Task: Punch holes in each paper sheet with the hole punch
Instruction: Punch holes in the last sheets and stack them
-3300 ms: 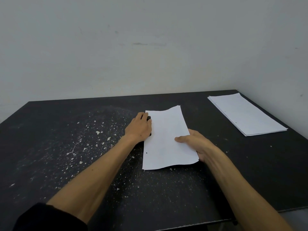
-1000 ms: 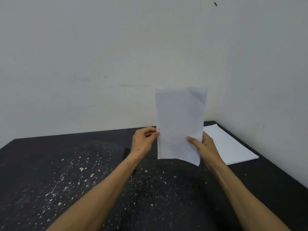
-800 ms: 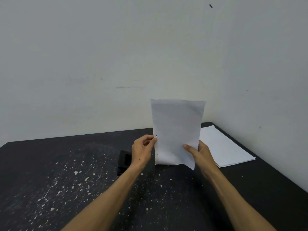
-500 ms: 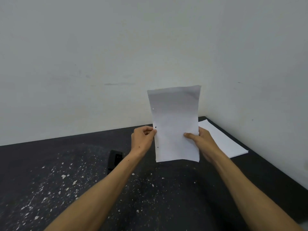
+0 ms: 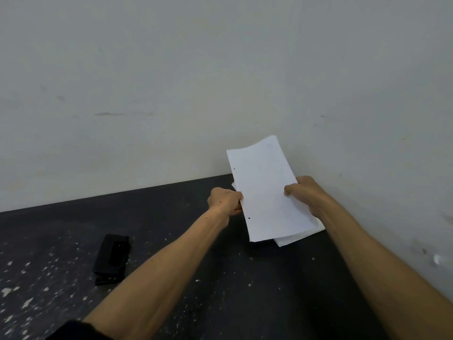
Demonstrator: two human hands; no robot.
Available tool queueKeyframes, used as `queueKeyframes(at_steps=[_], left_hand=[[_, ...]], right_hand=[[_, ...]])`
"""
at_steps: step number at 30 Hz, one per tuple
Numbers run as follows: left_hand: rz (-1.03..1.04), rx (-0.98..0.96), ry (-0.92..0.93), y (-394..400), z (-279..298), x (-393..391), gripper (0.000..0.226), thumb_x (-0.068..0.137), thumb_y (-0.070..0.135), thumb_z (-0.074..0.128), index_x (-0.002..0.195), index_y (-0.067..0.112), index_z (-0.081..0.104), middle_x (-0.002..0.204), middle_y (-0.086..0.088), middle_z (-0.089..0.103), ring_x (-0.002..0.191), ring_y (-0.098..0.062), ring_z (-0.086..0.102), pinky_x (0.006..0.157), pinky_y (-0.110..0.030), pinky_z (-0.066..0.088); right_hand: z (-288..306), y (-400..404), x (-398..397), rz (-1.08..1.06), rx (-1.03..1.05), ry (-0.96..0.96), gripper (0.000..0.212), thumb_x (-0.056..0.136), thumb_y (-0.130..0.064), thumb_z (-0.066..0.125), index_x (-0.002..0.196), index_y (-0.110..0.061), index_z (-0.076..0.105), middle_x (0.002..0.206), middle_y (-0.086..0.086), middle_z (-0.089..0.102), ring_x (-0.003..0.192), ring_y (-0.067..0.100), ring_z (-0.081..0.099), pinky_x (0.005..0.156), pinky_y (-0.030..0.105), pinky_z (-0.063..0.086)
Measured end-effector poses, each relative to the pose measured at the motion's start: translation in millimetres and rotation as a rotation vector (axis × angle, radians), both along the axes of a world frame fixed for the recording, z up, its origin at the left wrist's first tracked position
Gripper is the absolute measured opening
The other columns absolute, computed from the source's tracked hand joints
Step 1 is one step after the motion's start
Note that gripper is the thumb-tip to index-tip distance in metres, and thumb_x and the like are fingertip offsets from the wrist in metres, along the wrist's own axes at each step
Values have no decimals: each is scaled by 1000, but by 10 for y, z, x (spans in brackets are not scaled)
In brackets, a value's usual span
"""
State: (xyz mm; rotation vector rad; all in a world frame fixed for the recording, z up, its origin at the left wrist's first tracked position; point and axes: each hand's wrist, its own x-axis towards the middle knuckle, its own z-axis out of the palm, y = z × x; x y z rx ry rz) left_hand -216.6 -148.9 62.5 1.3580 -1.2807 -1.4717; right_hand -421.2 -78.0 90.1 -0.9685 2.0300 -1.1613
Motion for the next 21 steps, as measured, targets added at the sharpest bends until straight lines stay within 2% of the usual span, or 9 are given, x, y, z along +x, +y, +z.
queueKeyframes(at_steps=[1,4,7,9,11,14,18,21], left_hand=[[-4,26,-11,-13,-30,-82,2,92,0,67,93,0,68,96,-14,76,80,-23,76,69,-35,65],[-34,77,-56,-63,-143,-300,10,89,-3,66,99,-3,67,97,-15,74,76,-24,76,57,-30,62],[-84,78,-172,-131,-263,-475,17,88,4,67,104,1,65,102,-14,73,77,-24,75,61,-32,64],[-118,29,-275,-172,-329,-558,15,88,9,63,102,5,65,95,-11,73,76,-22,75,66,-35,65],[-151,-31,-365,-199,-363,-616,11,86,13,58,95,10,64,85,-8,75,74,-21,76,69,-36,65],[-214,-82,-450,-224,-354,-668,8,83,15,54,87,13,61,79,-7,75,75,-22,76,73,-38,65],[-249,-92,-513,-249,-318,-692,10,83,11,53,87,10,61,81,-10,75,78,-24,77,75,-40,65],[-268,-120,-559,-274,-332,-696,10,81,11,53,84,8,62,80,-11,74,72,-24,76,76,-40,65]], right_hand=[[-36,-36,-71,-25,19,30,20,86,-6,61,106,-5,66,107,13,71,91,32,68,72,34,54],[-124,-115,-228,-68,83,145,14,90,-9,60,102,-4,56,109,12,62,87,27,59,58,28,41],[-229,-200,-373,-65,152,239,14,93,-11,58,104,-7,51,109,11,57,95,30,57,60,29,40],[-282,-258,-451,-40,178,291,12,92,-11,58,101,-8,51,108,10,58,95,30,57,61,29,41],[-333,-326,-512,-18,196,318,10,91,-10,58,94,-11,48,103,9,57,93,29,56,57,28,38],[-394,-390,-547,10,227,341,22,91,-7,57,79,-17,40,89,2,50,87,26,50,56,27,34],[-481,-443,-577,35,256,373,10,91,-7,56,92,-9,47,89,2,50,89,26,50,56,27,35],[-519,-475,-589,50,251,388,11,92,-8,57,97,-8,48,95,6,53,88,26,50,57,27,36]])
